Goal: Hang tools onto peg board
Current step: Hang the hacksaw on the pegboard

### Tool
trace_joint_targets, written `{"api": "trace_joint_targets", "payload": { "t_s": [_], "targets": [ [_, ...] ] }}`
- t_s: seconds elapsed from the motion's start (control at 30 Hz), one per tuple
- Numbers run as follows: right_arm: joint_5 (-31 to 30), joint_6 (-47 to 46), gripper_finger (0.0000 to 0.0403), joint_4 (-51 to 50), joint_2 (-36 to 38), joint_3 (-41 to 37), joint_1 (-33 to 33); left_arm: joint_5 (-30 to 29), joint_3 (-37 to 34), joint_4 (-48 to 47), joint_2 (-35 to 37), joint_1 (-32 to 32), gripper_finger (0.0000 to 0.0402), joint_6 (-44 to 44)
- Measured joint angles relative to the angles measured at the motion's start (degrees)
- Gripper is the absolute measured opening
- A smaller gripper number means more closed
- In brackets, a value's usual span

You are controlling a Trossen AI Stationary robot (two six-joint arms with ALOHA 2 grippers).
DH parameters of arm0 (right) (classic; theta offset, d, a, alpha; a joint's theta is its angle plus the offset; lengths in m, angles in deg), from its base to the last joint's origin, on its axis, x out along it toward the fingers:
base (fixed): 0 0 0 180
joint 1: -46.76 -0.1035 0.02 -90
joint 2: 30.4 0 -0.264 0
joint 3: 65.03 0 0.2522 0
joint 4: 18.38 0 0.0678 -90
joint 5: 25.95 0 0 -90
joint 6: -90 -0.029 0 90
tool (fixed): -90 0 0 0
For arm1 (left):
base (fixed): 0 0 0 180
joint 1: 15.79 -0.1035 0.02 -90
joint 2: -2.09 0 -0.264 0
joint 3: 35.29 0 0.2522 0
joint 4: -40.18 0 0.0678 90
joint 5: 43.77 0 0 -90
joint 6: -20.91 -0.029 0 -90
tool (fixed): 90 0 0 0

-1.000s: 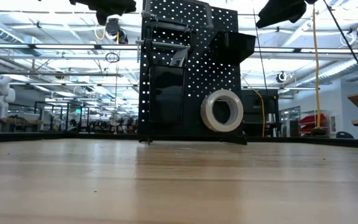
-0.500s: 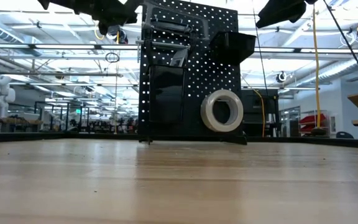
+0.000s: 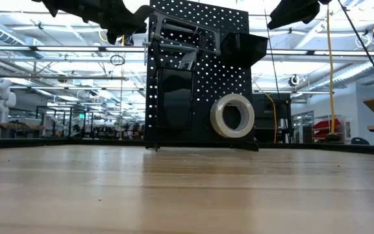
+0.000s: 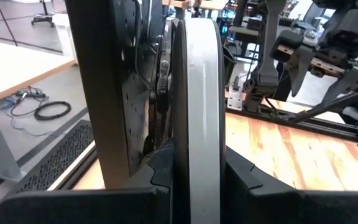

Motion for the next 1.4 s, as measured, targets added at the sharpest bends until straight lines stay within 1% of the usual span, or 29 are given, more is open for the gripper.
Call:
{"api": "trace_joint_targets", "payload": {
  "t_s": [0.3,0.4,0.6,0.73,0.8,0.93,1.0,1.33,1.4],
  "targets": [
    [-0.01,-0.01,0.0208,0.0,0.0,0.01,0.0,1.62,0.04,-1.68,0.02,-0.41,0.0067,1.44],
    [0.0,0.0,0.0208,0.0,0.0,0.02,0.0,1.64,0.09,-2.99,0.04,-0.42,0.0067,1.4],
    [0.0,-0.02,0.0208,0.04,0.0,0.02,0.0,1.52,0.11,-2.66,0.02,-0.43,0.0067,1.42],
    [-0.01,-0.01,0.0208,0.34,0.0,0.04,0.0,0.27,0.11,-2.66,0.02,-0.39,0.0067,1.41],
    [0.0,-0.02,0.0208,0.44,0.0,0.04,-0.02,0.03,0.11,-2.69,0.03,-0.39,0.008,1.45],
    [0.0,-0.02,0.0208,0.68,0.0,0.04,-0.01,-2.35,0.11,-2.79,0.02,-0.43,0.0142,2.89],
    [0.0,-0.02,0.0208,0.68,0.0,0.04,-0.01,-2.57,0.11,-2.83,0.02,-0.43,0.0157,2.91],
    [0.0,-0.02,0.0208,0.68,0.0,0.04,0.0,-2.68,0.11,-2.81,0.02,-0.43,0.0167,2.91],
    [0.02,-0.02,0.0208,0.68,0.0,0.04,0.0,-3.47,0.11,-2.81,0.02,-0.42,0.0167,2.94]
  ]
}}
